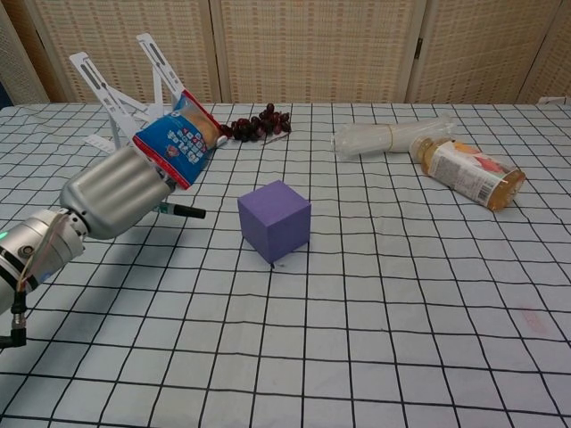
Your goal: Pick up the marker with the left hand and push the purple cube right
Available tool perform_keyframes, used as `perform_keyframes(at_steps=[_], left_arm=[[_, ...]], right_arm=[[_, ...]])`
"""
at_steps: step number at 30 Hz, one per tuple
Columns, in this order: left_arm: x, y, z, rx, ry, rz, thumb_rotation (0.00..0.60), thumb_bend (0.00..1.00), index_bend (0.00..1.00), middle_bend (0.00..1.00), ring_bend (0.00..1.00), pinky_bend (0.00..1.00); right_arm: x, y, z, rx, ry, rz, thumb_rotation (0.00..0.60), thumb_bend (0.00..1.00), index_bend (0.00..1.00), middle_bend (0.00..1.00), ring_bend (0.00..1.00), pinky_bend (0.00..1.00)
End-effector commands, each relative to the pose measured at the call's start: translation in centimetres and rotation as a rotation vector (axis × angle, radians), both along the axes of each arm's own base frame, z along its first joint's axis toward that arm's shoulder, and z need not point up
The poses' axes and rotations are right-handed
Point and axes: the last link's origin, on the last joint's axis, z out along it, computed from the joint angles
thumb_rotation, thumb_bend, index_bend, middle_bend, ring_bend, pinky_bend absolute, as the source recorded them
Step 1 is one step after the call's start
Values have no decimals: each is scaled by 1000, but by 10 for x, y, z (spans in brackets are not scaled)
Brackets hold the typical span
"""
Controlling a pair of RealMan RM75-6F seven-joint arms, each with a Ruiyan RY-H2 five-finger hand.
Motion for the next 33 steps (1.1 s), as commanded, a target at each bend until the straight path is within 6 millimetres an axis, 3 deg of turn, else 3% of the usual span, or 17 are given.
perform_keyframes(at_steps=[1, 8, 16, 33], left_arm=[[0, 8, 0, 5, -4, 2, 600, 651, 814, 866, 801, 1000], [15, 19, -1, 1, -9, -49, 600, 651, 814, 866, 801, 1000], [35, 23, -17, -36, -7, -93, 600, 651, 814, 866, 801, 1000], [80, 6, -44, -71, -35, -183, 600, 651, 814, 866, 801, 1000]], right_arm=[[0, -1, 0, -2, 2, -3, 600, 173, 0, 0, 0, 0], [-2, -3, 0, -10, 4, -18, 600, 173, 0, 0, 0, 0], [-3, -3, 1, -16, 3, -28, 600, 172, 0, 0, 0, 0], [-4, 1, 10, -27, -26, -31, 600, 173, 0, 0, 0, 0]])
